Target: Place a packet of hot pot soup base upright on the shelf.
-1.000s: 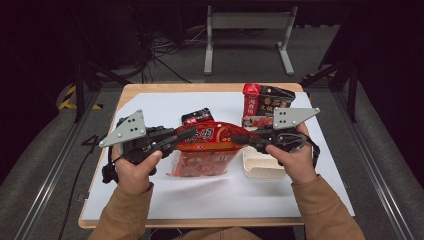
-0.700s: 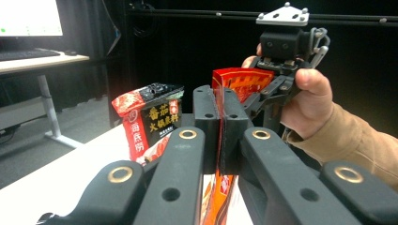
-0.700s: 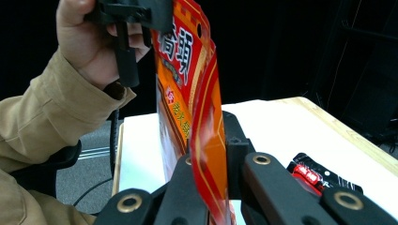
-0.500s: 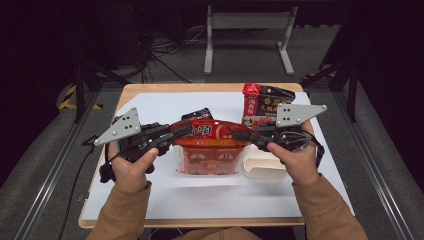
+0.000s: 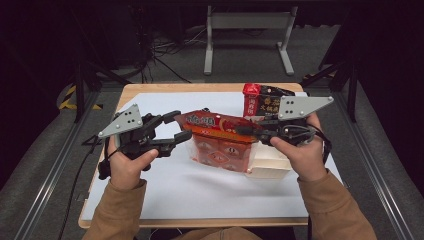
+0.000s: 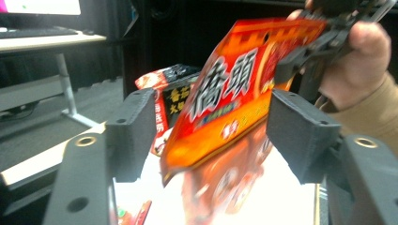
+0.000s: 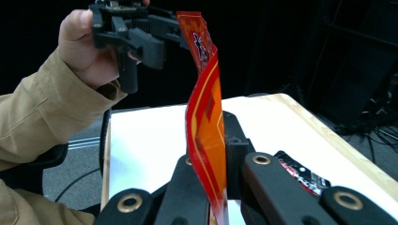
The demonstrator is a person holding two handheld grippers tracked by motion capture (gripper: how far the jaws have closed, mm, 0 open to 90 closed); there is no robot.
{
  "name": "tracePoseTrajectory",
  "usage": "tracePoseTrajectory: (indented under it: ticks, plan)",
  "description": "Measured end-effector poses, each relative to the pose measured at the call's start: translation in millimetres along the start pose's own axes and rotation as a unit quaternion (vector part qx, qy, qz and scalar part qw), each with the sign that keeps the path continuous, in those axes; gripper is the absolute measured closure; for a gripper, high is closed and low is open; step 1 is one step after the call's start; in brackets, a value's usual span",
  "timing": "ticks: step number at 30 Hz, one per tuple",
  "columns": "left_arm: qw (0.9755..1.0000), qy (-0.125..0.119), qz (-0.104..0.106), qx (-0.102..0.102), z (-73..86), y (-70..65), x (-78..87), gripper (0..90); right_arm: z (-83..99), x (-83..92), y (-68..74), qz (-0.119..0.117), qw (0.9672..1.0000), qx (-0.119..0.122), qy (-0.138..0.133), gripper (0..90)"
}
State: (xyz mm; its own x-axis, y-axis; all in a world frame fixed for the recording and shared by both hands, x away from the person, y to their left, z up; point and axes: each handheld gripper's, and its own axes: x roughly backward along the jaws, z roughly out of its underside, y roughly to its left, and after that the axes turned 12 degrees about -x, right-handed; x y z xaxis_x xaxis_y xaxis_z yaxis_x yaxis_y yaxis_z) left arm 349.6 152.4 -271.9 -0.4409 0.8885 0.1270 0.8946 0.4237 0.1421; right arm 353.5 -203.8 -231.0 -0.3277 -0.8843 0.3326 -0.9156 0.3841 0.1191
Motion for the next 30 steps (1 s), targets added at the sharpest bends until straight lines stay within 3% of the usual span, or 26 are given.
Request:
tracePoseTrajectory:
  ticks: [7,9,14,17,30]
  plan:
    - [0.9996,0.013,-0.025,0.008,7.4,8.9,2.5,28.2,-10.7,13.7,-3.0,0.013,0.9999,0.006,0.002,90.0]
    - [0.9983,0.025,-0.053,0.007,12.9,14.5,2.7,26.3,-13.5,18.2,-4.3,0.021,0.9997,0.007,0.001,90.0]
    - [0.9969,0.036,-0.069,0.013,20.6,21.7,2.8,25.4,-18.7,28.5,-7.7,0.030,0.9995,0.003,-0.004,90.0]
    - [0.9941,0.050,-0.096,0.004,26.7,26.4,3.2,25.2,-21.2,33.1,-9.9,0.032,0.9994,0.004,-0.007,90.0]
    - [0.9918,0.078,-0.098,0.024,42.8,38.4,-1.5,23.7,-30.4,56.1,-16.2,0.058,0.9980,0.013,-0.019,90.0]
